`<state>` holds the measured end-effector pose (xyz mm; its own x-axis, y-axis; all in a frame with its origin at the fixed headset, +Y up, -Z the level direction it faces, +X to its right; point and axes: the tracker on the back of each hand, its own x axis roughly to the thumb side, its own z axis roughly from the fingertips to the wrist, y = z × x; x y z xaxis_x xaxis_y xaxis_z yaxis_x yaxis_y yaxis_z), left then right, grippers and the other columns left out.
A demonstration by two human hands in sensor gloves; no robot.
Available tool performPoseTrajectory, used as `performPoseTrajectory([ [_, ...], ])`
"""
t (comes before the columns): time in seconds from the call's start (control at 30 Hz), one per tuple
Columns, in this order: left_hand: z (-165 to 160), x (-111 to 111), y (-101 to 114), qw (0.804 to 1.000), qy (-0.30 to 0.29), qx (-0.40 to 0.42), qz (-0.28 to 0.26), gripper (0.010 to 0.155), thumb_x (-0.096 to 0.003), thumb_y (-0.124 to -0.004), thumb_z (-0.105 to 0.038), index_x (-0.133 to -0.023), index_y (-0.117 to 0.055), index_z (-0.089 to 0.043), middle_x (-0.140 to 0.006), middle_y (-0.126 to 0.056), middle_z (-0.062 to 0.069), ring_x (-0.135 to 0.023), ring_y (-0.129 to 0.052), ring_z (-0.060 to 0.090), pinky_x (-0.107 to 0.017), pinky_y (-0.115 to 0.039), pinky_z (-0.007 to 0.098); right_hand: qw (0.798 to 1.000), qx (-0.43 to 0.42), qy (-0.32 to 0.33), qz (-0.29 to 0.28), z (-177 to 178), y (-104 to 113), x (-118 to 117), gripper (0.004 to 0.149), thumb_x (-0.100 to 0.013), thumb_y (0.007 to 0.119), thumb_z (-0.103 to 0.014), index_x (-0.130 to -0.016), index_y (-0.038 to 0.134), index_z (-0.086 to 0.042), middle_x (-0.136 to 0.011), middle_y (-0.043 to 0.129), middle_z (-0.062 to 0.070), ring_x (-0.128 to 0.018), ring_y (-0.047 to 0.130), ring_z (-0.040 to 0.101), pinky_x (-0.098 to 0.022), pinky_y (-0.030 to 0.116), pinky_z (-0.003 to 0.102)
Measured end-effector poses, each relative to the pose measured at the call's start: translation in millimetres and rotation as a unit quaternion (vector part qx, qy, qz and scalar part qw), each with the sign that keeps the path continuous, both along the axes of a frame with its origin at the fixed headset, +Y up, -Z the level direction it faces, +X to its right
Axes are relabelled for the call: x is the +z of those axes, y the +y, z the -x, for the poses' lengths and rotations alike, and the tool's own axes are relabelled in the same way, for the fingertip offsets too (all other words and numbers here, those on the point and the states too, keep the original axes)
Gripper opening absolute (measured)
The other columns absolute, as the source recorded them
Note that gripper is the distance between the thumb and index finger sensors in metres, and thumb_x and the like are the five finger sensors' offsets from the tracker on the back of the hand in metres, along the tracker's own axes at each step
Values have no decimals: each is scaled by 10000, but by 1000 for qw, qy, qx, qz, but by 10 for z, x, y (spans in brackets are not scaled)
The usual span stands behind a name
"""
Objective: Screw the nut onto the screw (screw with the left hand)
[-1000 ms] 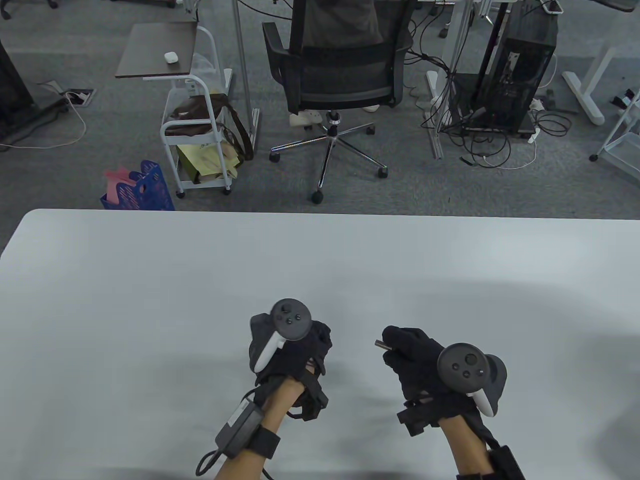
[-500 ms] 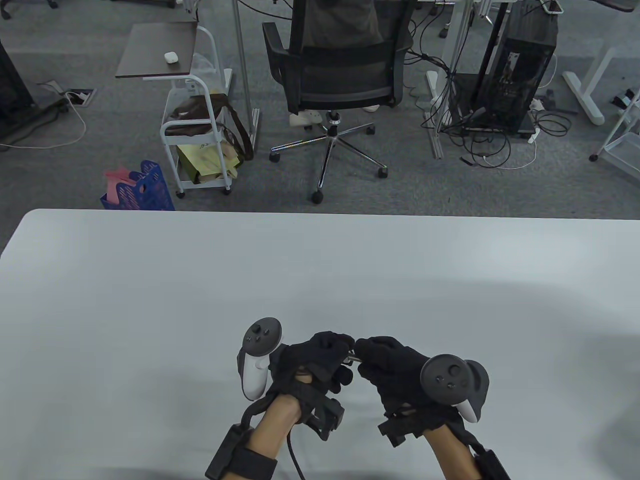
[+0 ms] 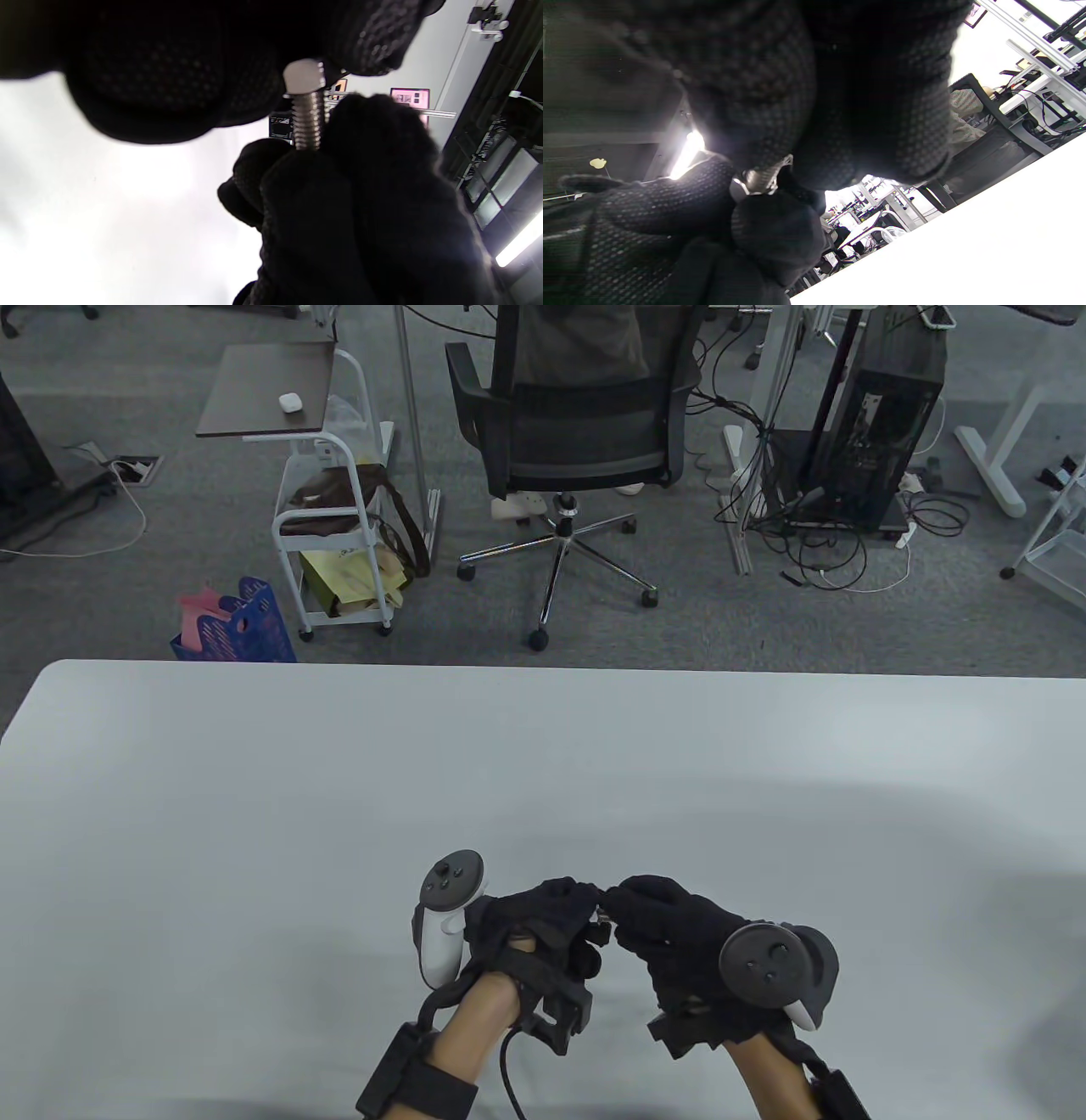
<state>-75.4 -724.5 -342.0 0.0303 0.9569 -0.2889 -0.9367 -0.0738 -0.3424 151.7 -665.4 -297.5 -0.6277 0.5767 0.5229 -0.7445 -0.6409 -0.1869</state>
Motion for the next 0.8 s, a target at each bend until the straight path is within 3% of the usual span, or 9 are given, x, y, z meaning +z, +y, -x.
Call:
performPoseTrajectory([
  [0.17, -8, 4, 32, 999, 2, -32, -16, 485, -401, -774, -430, -711, -916, -85, -503, -1055, 156, -204, -1058, 307, -192, -891, 511, 1000, 16, 4, 0, 10, 2, -1, 369, -245, 1034, -185, -609, 1018, -244, -751, 1009, -1, -484, 1147, 252, -381, 1057, 370],
  [0.4, -10, 36, 130, 998, -21, 7, -59, 454, -421, -797, -280, -846, -820, -123, -817, -843, 245, -484, -969, 355, -389, -824, 525, 998, -44, -9, 51, -26, -34, -49, 378, -259, 1027, -180, -637, 1014, -194, -738, 1009, 90, -433, 1156, 274, -322, 1068, 379],
  [0.5, 6, 45, 127, 998, -7, 16, -66, 530, -419, -811, -277, -909, -757, -83, -850, -826, 227, -506, -990, 303, -408, -857, 482, 995, -67, -9, 67, -43, -47, -66, 379, -264, 1025, -182, -643, 1010, -188, -737, 1007, 96, -429, 1156, 273, -319, 1067, 379],
  [0.63, 20, 39, 142, 997, 3, 7, -76, 464, -409, -839, -283, -843, -860, -120, -828, -874, 215, -497, -1032, 275, -403, -902, 446, 993, -87, -8, 80, -73, -67, -83, 380, -267, 1023, -183, -647, 1007, -189, -737, 1007, 97, -429, 1154, 273, -318, 1066, 380],
  [0.8, 15, 46, 155, 996, 2, 29, -88, 454, -423, -821, -284, -855, -873, -152, -889, -811, 218, -579, -1003, 296, -464, -878, 446, 991, -105, -12, 86, -94, -71, -91, 382, -269, 1020, -187, -651, 1003, -186, -738, 1005, 99, -427, 1154, 273, -317, 1066, 378],
])
